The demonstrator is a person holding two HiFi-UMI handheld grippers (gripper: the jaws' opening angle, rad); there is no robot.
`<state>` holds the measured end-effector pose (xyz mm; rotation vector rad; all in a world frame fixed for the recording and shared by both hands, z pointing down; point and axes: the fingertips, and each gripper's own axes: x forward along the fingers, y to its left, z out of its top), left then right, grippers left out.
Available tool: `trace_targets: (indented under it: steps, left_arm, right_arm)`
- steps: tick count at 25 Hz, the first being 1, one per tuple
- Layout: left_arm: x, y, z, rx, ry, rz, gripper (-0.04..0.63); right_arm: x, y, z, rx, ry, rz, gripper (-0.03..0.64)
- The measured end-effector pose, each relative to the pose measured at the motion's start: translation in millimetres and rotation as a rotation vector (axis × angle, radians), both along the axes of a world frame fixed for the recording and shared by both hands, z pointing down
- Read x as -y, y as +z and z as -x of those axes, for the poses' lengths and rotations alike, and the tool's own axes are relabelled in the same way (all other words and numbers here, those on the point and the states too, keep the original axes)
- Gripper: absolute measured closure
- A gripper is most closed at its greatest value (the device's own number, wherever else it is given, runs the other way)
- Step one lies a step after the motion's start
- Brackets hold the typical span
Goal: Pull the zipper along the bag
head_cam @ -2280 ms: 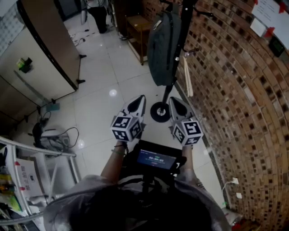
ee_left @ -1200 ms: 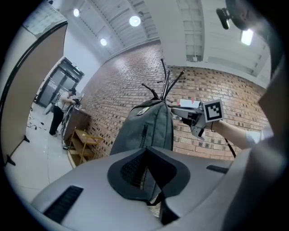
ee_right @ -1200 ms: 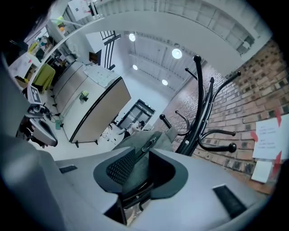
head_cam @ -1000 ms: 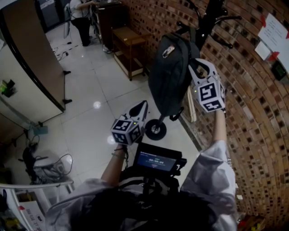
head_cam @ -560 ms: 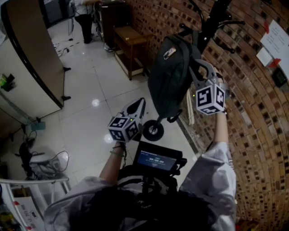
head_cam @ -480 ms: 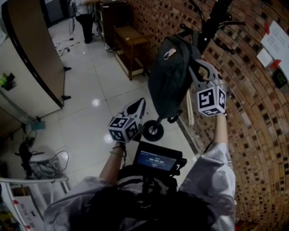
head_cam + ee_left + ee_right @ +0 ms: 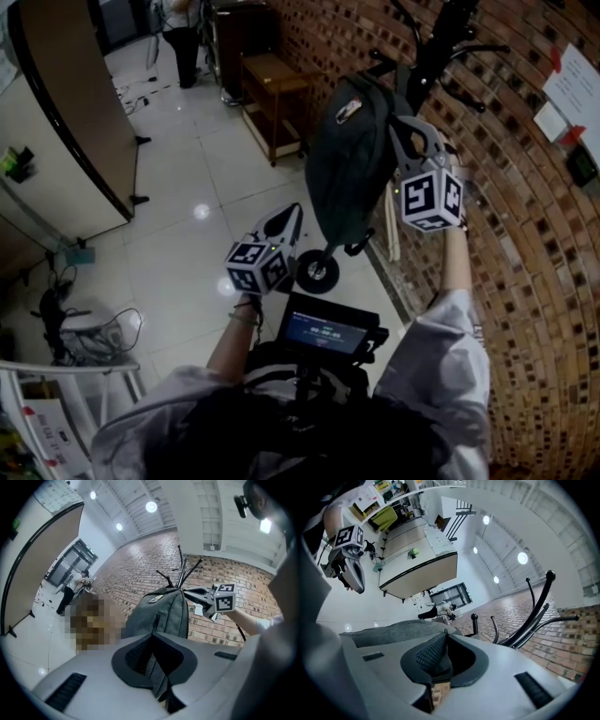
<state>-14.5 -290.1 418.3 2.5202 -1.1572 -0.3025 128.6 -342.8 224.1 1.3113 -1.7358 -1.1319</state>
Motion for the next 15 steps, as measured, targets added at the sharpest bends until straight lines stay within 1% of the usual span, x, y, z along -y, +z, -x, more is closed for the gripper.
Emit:
trace_targets:
  steps: [4, 7, 15]
  left_arm:
    - [1.4, 0.4, 0.4, -0.002, -0.016, -0.001, 0.588]
    - [1.4, 0.0, 0.3, -0.003, -0.023, 0.002, 0.588]
    - [1.2, 0.8, 1.8, -0.001, -0.036, 0.013, 0.588]
  right_arm:
    - [2.8, -5.4, 10.2, -0.042, -0.027, -0.013, 0.591]
    - [7.2, -7.3, 13.4, -0.058, -0.022, -0.024, 0.592]
    - [3.4, -0.9, 4.3, 0.018, -0.068, 0.055, 0.604]
